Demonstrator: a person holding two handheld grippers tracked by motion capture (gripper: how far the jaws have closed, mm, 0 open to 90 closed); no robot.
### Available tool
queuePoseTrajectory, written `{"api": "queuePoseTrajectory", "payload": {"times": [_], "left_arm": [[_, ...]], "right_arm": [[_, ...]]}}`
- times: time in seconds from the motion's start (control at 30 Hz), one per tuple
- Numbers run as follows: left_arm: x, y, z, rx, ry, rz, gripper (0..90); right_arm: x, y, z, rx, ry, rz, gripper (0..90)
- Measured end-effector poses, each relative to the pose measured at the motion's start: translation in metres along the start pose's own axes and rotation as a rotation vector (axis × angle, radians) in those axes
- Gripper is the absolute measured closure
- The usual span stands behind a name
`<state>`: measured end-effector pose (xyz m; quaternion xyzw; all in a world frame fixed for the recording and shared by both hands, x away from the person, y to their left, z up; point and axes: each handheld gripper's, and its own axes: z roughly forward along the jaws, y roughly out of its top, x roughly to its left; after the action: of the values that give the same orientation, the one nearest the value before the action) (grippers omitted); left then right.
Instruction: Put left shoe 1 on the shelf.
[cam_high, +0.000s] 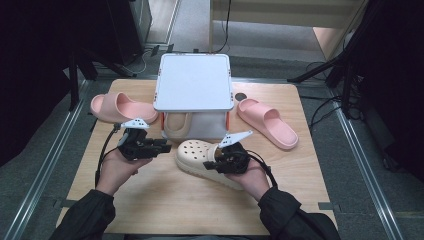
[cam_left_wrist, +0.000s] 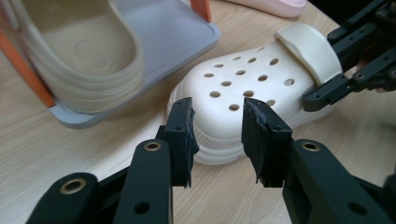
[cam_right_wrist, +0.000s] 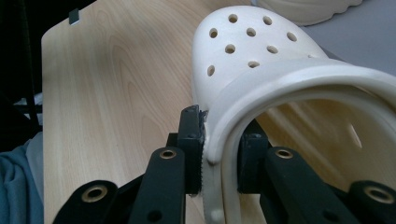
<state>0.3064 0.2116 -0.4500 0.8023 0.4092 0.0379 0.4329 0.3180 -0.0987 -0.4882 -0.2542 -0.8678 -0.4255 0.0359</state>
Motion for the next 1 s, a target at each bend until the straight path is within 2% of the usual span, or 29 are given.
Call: {"api": "queuePoseTrajectory", "payload": {"times": [0.1,0.13,0.23,0.37,0.5,0.73,0.83,0.9,1.0], "left_arm": [[-0.002,0.000,0.003,0.012,-0.004,0.017,67.5],[-0.003,0.001,0.004,0.014,-0.003,0.034,69.0],[-0.005,0.001,0.005,0.022,-0.001,0.049,72.3],[-0.005,0.001,0.007,0.021,-0.008,0.036,73.6],[-0.006,0.000,0.011,0.006,-0.032,0.032,80.6],[-0.011,-0.001,0.020,0.029,-0.047,0.032,81.5],[-0.014,-0.004,0.024,0.048,-0.049,0.042,82.1],[-0.016,-0.005,0.026,0.056,-0.063,0.035,85.3],[-0.018,-0.007,0.027,0.051,-0.061,0.025,87.1]], "right_arm": [[0.001,0.000,-0.002,0.006,0.019,-0.002,70.5],[0.002,0.000,-0.003,0.006,0.016,-0.001,69.8],[0.001,-0.001,-0.013,-0.010,0.002,-0.003,67.2],[-0.001,-0.004,-0.028,-0.044,0.008,0.019,66.2],[-0.003,-0.009,-0.043,-0.073,0.012,0.024,68.9],[-0.005,-0.010,-0.057,-0.118,0.026,0.038,68.6],[-0.009,-0.009,-0.062,-0.130,-0.011,0.037,75.8],[-0.013,-0.009,-0.063,-0.127,-0.035,0.038,80.7],[-0.023,-0.006,-0.060,-0.123,-0.051,0.058,85.9]]}}
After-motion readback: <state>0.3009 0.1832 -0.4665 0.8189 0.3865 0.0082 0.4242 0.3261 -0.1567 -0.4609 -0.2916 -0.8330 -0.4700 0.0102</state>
